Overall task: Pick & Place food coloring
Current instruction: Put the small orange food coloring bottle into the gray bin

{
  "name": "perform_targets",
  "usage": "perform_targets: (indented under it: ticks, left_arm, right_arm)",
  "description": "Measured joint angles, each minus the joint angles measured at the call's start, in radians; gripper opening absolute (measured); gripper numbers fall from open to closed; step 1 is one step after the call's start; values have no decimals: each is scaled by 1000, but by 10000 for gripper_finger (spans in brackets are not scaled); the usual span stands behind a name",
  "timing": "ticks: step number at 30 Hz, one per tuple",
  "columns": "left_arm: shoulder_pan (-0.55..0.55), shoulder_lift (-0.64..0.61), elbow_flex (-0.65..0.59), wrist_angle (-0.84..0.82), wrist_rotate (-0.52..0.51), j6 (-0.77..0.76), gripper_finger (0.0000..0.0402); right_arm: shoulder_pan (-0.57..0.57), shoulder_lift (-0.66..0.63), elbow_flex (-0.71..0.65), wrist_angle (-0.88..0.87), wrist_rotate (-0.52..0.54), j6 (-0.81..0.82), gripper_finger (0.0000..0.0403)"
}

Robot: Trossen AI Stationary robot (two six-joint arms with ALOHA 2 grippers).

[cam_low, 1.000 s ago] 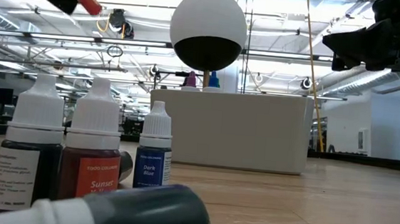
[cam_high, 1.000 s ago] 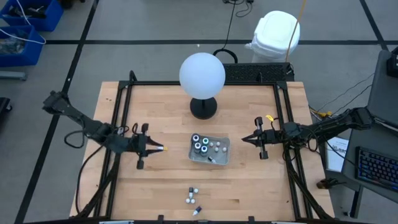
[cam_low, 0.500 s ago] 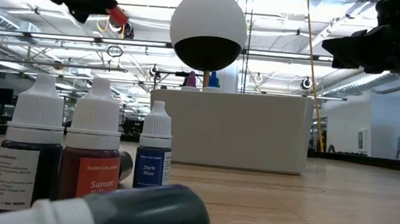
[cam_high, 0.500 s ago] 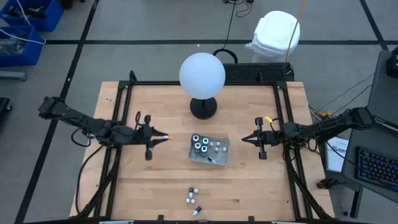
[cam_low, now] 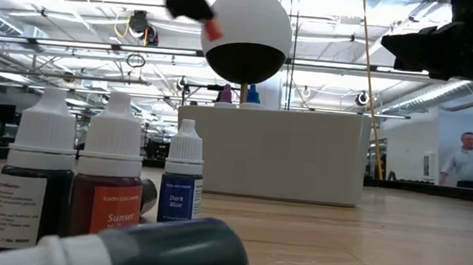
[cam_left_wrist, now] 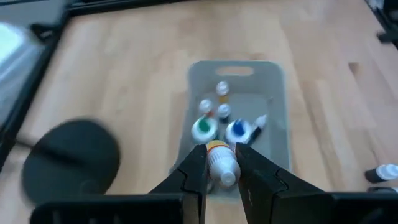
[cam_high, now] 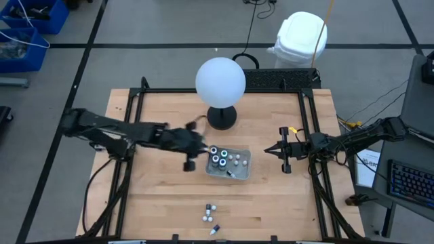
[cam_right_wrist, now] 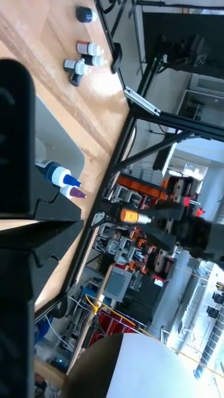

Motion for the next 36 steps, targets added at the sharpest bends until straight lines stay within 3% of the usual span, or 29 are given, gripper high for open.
perform_targets:
  ticks: [9, 15, 23, 36]
  left_arm:
    - [6, 436, 510, -199, 109, 158, 66]
    - [8, 665, 712, -271, 111, 203, 66]
    - [15, 831, 825, -306, 110, 183, 66]
    - [16, 867, 826, -313, 104, 141, 66]
  right_arm:
    - [0, 0, -1, -3, 0, 5, 0]
    - [0, 0, -1, -9, 0, 52, 0]
    - [0, 0, -1, -50, 0, 64, 0]
    - [0, 0, -2, -46, 0, 64, 0]
